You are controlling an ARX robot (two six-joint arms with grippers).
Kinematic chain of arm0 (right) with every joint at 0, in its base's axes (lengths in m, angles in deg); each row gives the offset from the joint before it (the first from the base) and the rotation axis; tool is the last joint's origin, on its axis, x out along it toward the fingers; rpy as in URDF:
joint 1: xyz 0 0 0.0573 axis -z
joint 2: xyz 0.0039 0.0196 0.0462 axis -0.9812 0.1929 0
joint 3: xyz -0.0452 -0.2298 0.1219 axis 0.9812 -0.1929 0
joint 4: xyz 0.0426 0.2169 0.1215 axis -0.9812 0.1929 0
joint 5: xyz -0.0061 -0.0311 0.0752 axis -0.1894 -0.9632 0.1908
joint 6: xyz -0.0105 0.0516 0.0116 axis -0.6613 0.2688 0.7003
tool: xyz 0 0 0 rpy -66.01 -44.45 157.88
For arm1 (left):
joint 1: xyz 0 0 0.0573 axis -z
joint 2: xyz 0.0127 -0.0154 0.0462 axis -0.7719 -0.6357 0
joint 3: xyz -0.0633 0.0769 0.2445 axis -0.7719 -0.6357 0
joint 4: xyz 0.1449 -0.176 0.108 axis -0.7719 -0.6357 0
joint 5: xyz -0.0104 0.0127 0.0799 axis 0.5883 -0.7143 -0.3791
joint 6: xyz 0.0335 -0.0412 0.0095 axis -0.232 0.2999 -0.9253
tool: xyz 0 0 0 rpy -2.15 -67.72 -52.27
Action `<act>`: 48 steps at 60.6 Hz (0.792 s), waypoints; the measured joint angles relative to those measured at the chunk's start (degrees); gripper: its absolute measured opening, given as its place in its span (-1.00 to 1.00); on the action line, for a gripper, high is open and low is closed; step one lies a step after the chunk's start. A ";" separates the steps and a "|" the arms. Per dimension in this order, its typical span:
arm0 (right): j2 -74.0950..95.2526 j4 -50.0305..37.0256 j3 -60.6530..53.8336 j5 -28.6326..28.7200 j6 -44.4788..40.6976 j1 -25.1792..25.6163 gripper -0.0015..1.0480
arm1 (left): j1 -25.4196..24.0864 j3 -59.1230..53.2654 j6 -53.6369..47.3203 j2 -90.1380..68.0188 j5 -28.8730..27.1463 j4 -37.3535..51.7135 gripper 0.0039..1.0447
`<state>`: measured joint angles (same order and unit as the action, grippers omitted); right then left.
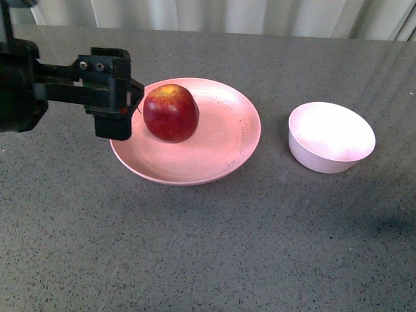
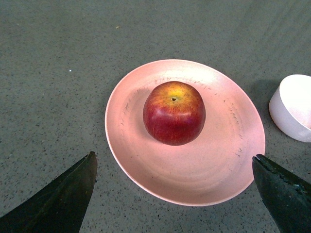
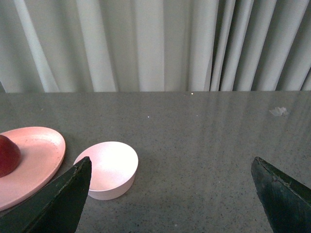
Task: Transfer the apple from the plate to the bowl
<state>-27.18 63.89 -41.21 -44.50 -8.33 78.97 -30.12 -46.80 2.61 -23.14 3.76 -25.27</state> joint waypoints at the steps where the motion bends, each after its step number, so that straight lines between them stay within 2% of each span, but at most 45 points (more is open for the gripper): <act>1: -0.02 0.00 0.00 0.00 0.00 0.00 0.83 | 0.02 0.15 -0.07 -0.24 0.00 0.02 0.84; 48: 0.00 0.00 0.00 0.00 0.00 0.00 0.83 | 1.51 17.99 -2.34 -20.63 0.55 -0.59 0.84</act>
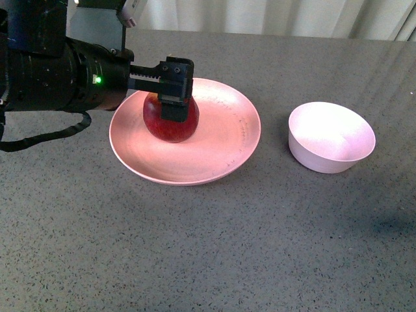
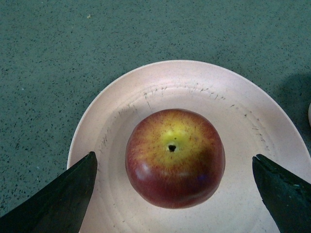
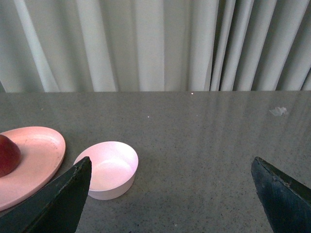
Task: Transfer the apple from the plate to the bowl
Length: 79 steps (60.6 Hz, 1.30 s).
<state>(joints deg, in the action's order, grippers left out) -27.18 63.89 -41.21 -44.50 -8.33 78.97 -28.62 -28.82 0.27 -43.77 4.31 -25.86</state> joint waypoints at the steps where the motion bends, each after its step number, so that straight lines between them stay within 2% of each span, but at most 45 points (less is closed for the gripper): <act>1: 0.00 0.00 0.00 0.00 0.00 0.00 0.83 | 0.09 0.28 0.00 -0.31 0.00 -0.02 0.84; 36: 0.00 0.00 0.00 0.00 0.00 0.00 0.83 | 1.16 5.95 -0.39 -7.72 -0.79 -2.14 0.83; 41: 0.00 0.00 0.00 0.00 0.00 0.00 0.83 | 1.05 5.95 -0.59 -8.00 -1.14 -2.19 0.55; 45: 0.00 0.00 0.00 0.00 0.00 0.00 0.83 | 0.98 5.95 -0.57 -8.00 -1.20 -2.16 0.45; 58: 0.00 0.00 0.00 0.00 0.00 0.00 0.83 | 1.60 5.92 -0.11 -6.64 -1.33 -2.19 0.41; 68: 0.00 0.00 0.00 0.00 0.00 0.00 0.83 | 4.11 6.69 -0.07 -3.78 -1.16 -3.45 0.41; 79: 0.00 0.00 0.00 0.00 0.00 0.00 0.83 | 9.64 12.37 0.33 -3.56 -0.92 -6.10 0.41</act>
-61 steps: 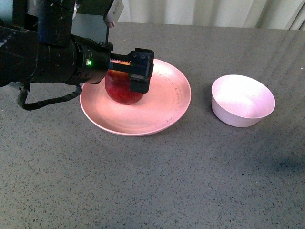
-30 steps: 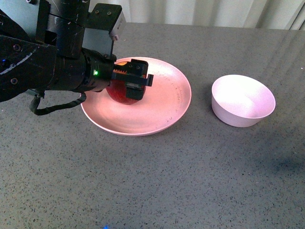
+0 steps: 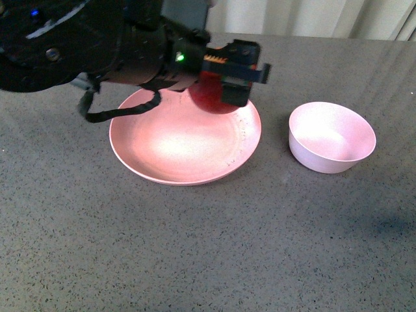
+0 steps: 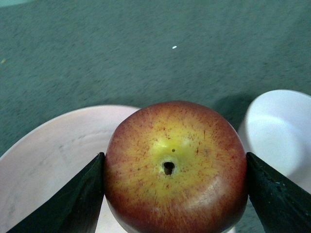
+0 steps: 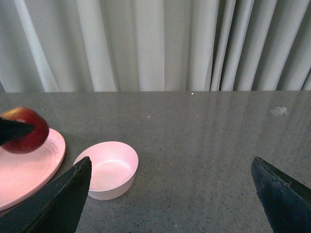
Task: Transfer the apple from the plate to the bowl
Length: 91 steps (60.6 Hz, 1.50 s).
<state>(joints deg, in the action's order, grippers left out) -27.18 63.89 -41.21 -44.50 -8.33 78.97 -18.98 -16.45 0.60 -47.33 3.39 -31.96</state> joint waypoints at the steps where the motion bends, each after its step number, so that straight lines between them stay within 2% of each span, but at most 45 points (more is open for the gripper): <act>1: 0.00 0.00 0.00 0.00 0.00 0.00 0.83 | 0.66 0.74 0.00 -0.13 0.00 -0.26 0.41; 21: 0.00 0.00 0.00 -0.02 0.00 0.00 0.83 | 7.58 11.06 0.00 -5.25 -0.02 -4.46 0.40; 44: 0.00 0.00 0.00 0.00 0.00 0.00 0.83 | 11.72 14.88 -0.04 -9.97 0.50 -6.03 0.40; 88: 0.00 0.00 0.00 0.00 0.00 0.00 0.83 | 11.34 19.32 -0.02 -13.62 1.22 -8.26 0.40; 91: 0.00 0.00 0.00 0.00 0.00 0.00 0.83 | 11.32 19.32 -0.04 -13.64 1.29 -8.31 0.51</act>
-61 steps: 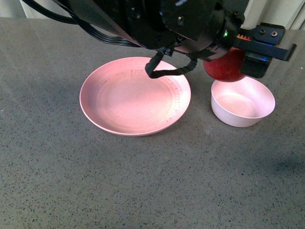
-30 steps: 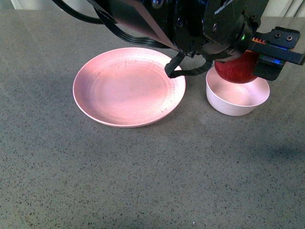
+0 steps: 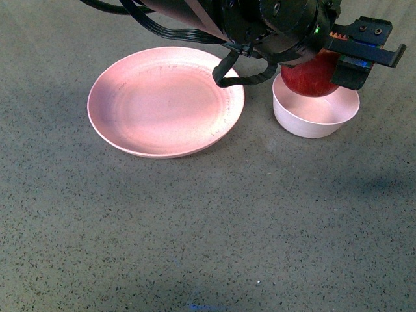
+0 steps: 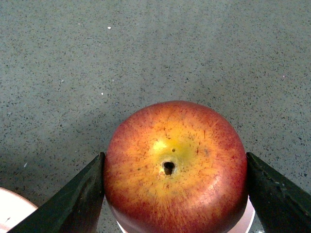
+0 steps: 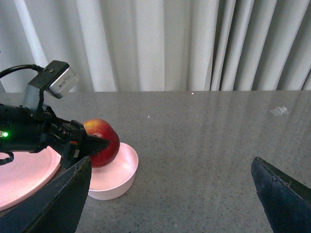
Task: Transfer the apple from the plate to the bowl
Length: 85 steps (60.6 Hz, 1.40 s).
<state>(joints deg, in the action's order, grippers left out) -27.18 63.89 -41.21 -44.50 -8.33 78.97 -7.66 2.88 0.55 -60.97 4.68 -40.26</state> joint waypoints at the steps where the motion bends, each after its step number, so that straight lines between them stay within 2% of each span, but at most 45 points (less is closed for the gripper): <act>1: 0.00 0.00 0.00 0.00 0.00 0.00 0.83 | 0.00 0.00 0.00 0.00 0.02 -0.02 0.54; 9: 0.00 0.00 0.00 0.00 0.00 0.00 0.83 | -0.02 0.00 -0.13 0.00 0.37 -0.04 0.87; 30: 0.00 0.00 0.00 0.00 0.00 0.00 0.83 | -0.33 -3.37 0.04 1.42 0.37 1.42 0.84; 42: 0.00 0.00 0.00 0.00 0.00 0.00 0.83 | -2.32 -8.22 0.70 6.21 -0.66 3.89 0.84; 52: 0.00 0.00 0.00 0.00 0.00 0.00 0.83 | -7.19 -13.62 1.68 13.92 -2.47 6.40 0.84; 70: 0.00 0.00 0.00 0.00 0.00 0.00 0.83 | -18.25 -24.68 2.60 25.64 -8.15 5.60 0.84; 72: 0.00 0.00 0.00 0.00 0.00 0.00 0.83 | -18.49 -26.34 1.66 26.12 -11.23 8.02 0.79; 73: 0.00 0.00 0.00 -0.02 0.00 0.00 0.83 | -18.67 -28.37 0.87 26.47 -15.89 13.73 0.71; 74: 0.00 0.00 0.00 0.00 0.00 0.00 0.83 | -18.69 -28.85 0.44 26.51 -16.90 15.10 0.69; 75: -0.02 0.00 0.00 0.15 -0.02 0.00 0.83 | -18.88 -31.23 -0.33 26.84 -20.87 21.14 0.61; 77: -0.02 0.00 0.00 0.20 0.00 0.00 0.83 | -19.26 -33.92 -1.03 27.41 -23.56 26.69 0.52; 79: -0.02 0.00 0.00 0.17 0.00 0.00 0.83 | -19.93 -37.73 -1.88 28.65 -25.51 33.05 0.40; 85: -0.02 0.00 0.00 0.00 0.00 0.00 0.83 | -22.43 -45.68 -2.84 33.22 -24.87 42.29 0.11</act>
<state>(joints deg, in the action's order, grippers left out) -27.20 63.89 -41.21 -44.50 -8.33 78.97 -30.08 -42.80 -2.29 -27.75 -20.19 2.03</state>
